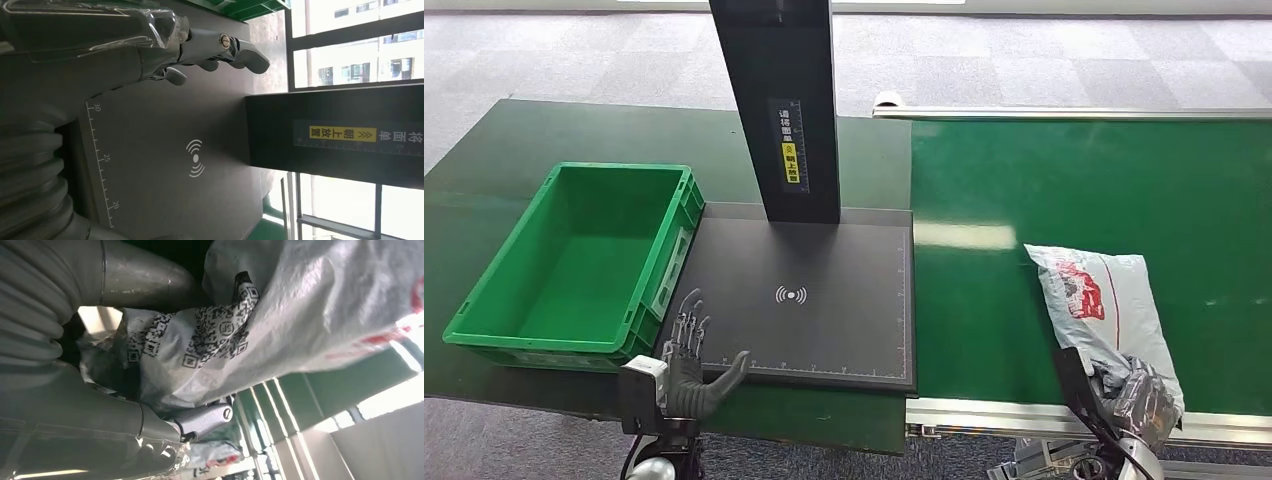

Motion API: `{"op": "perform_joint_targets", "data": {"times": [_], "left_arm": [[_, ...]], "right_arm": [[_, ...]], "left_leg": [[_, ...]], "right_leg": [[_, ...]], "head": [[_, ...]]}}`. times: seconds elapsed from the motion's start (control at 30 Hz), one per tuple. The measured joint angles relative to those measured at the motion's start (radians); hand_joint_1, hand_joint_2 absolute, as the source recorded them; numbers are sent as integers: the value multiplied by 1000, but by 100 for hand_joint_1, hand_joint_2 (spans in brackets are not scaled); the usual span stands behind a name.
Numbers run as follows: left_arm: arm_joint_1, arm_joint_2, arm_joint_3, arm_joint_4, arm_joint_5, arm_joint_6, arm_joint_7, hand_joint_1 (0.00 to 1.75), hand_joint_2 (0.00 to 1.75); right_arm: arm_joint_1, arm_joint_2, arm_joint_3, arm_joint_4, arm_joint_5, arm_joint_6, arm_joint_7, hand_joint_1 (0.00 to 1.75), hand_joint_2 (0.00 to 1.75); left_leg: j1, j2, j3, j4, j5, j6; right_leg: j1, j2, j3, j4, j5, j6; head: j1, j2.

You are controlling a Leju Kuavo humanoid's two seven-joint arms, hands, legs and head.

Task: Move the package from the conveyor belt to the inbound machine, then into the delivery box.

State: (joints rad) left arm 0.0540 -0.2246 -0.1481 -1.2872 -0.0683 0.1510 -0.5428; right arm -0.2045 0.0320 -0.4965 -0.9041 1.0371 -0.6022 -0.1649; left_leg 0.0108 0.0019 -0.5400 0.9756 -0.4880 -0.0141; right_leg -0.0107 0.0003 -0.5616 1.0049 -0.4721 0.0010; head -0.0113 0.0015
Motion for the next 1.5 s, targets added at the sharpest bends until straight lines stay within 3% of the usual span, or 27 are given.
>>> {"op": "perform_joint_targets", "data": {"times": [0.03, 0.2, 0.47, 0.63, 0.83, 0.97, 1.17, 1.5], "left_arm": [[-1, -4, 3, -4, -4, 0, 0, 0, 175], [-2, -8, 14, -24, -13, 14, -9, 0, 175], [-1, 8, 38, -66, 29, 16, -37, 0, 175], [-14, 15, 59, -91, 48, -2, -37, 0, 175], [-26, 22, 68, -91, 72, -16, -40, 0, 175], [-34, 24, 67, -84, 85, -11, -49, 0, 175], [-47, 24, 57, -69, 95, 1, -50, 0, 175], [-48, 24, 53, -57, 98, 2, -34, 0, 175]], "right_arm": [[2, 15, 11, -49, -40, -9, -52, 175, 175], [19, 47, 122, -250, -140, -24, -125, 175, 175], [54, 68, 429, -535, -290, 71, -226, 175, 175], [53, 73, 628, -610, -359, 163, -236, 175, 175], [2, 90, 801, -579, -455, 257, -229, 175, 175], [-52, 114, 887, -504, -488, 316, -190, 0, 175], [-122, 145, 967, -348, -525, 434, -98, 0, 175], [-142, 147, 989, -218, -517, 399, -84, 0, 175]], "left_leg": [[0, 0, 0, 0, 0, 0], [0, 0, 0, 0, 0, 0], [0, 0, -1, 0, 0, 0], [0, 0, -1, 0, 1, 0], [0, 1, -1, 0, 1, 0], [0, 1, -1, 0, 1, 0], [0, 0, -1, 0, 1, 0], [0, 0, -1, 0, 1, 0]], "right_leg": [[0, 0, 0, 0, 0, 0], [0, 0, -1, 0, 0, 0], [0, 0, -1, 0, 0, 0], [0, 0, -1, 0, 0, 0], [0, 0, -1, 0, 0, 0], [0, 0, -1, 0, 0, 0], [1, 0, -1, 0, 0, 0], [0, 0, -1, 0, 0, 0]], "head": [[0, 0], [0, 0], [0, 0], [0, 0], [0, 0], [0, 0], [0, 0], [0, 0]]}}
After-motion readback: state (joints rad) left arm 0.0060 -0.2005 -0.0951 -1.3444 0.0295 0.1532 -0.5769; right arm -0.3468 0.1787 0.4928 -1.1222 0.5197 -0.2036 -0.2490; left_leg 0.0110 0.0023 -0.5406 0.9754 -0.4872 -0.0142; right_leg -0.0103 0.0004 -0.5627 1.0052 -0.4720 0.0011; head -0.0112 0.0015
